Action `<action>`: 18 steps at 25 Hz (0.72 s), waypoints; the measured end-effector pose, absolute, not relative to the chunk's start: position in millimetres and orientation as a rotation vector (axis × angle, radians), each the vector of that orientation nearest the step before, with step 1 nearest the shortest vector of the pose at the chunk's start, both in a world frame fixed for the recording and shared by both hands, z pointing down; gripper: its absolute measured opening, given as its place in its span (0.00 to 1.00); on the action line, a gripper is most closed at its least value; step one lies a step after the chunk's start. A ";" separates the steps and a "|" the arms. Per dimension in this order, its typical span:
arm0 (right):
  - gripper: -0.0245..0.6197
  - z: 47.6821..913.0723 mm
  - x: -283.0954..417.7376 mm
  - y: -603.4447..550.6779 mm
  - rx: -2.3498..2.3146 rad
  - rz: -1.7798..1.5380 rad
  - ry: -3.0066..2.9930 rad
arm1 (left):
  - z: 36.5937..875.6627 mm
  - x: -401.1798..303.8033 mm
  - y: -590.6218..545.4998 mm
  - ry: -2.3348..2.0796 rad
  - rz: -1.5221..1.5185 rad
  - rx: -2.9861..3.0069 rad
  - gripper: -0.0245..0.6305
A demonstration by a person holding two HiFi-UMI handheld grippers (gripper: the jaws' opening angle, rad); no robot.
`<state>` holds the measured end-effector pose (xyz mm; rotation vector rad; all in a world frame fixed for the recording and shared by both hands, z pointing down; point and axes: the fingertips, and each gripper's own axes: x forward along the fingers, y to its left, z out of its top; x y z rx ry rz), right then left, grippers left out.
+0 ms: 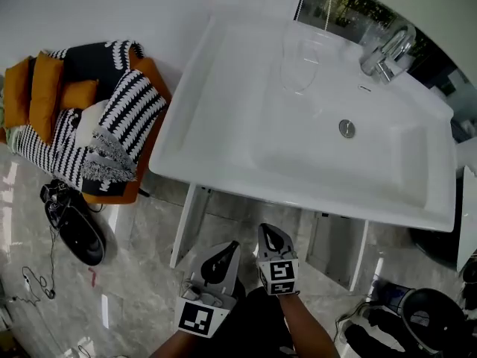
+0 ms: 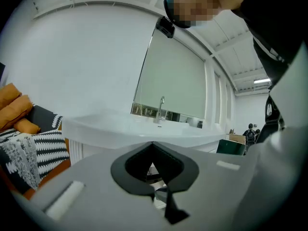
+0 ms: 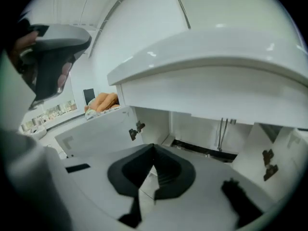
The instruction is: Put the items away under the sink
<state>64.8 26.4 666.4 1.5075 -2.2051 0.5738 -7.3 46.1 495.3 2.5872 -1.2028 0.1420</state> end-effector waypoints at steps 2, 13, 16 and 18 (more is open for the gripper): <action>0.06 638.5 64.1 35.2 1.492 0.574 -2.210 | 468.1 -6.8 51.8 -1.207 0.142 2.585 0.05; 0.06 491.5 69.0 91.6 1.482 0.569 -2.210 | 321.9 -0.3 98.8 -1.220 0.080 2.589 0.05; 0.06 455.2 74.7 107.5 1.497 0.555 -2.217 | 290.0 2.3 112.8 -1.229 0.053 2.637 0.05; 0.06 434.1 79.3 120.8 1.511 0.551 -2.221 | 274.3 3.8 124.3 -1.236 0.036 2.682 0.05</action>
